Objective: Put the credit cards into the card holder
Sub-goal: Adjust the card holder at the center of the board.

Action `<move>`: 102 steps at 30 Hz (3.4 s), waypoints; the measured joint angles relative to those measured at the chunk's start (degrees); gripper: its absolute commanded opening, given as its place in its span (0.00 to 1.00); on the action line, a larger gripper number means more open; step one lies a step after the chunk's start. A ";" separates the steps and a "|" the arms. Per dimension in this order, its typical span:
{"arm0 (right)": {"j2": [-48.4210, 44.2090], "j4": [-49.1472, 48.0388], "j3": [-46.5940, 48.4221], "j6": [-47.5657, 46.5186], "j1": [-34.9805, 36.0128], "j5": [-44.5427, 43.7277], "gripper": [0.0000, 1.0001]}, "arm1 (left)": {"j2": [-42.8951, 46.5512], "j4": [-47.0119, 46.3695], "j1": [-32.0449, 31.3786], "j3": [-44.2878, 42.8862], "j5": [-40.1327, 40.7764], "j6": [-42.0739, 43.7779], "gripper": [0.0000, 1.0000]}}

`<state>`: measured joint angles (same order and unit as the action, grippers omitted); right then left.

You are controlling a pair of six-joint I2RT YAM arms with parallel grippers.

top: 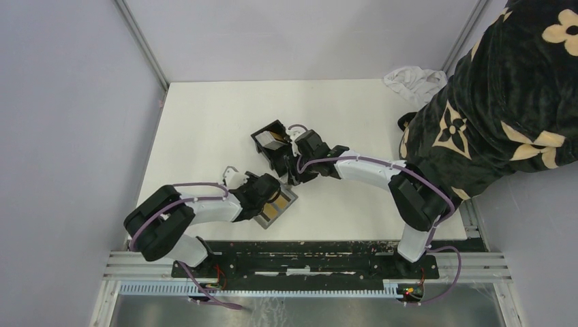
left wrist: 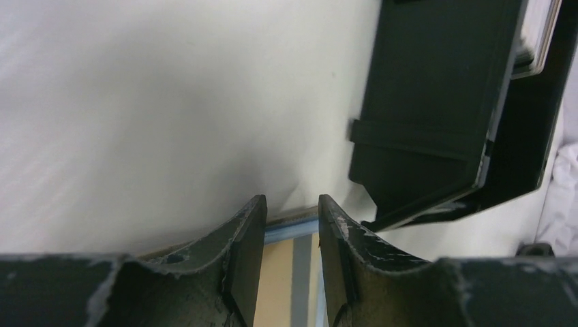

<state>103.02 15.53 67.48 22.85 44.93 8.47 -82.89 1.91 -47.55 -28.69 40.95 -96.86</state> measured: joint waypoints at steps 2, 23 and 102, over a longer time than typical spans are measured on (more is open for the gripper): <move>-0.68 0.37 -0.83 -0.11 0.00 -0.20 0.50 | -1.92 -3.21 0.20 -0.85 -1.38 2.08 0.43; -3.50 6.38 0.76 -5.14 6.08 -3.69 0.57 | 5.11 12.35 0.28 -5.22 -6.34 9.07 0.54; 7.04 13.77 5.27 -3.58 1.07 -14.95 0.01 | 11.10 17.14 -16.17 -0.98 4.44 -1.57 0.56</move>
<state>110.06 29.30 72.75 19.27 46.00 -6.48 -71.79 19.05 -63.72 -29.67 45.39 -98.43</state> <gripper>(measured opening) 0.061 0.560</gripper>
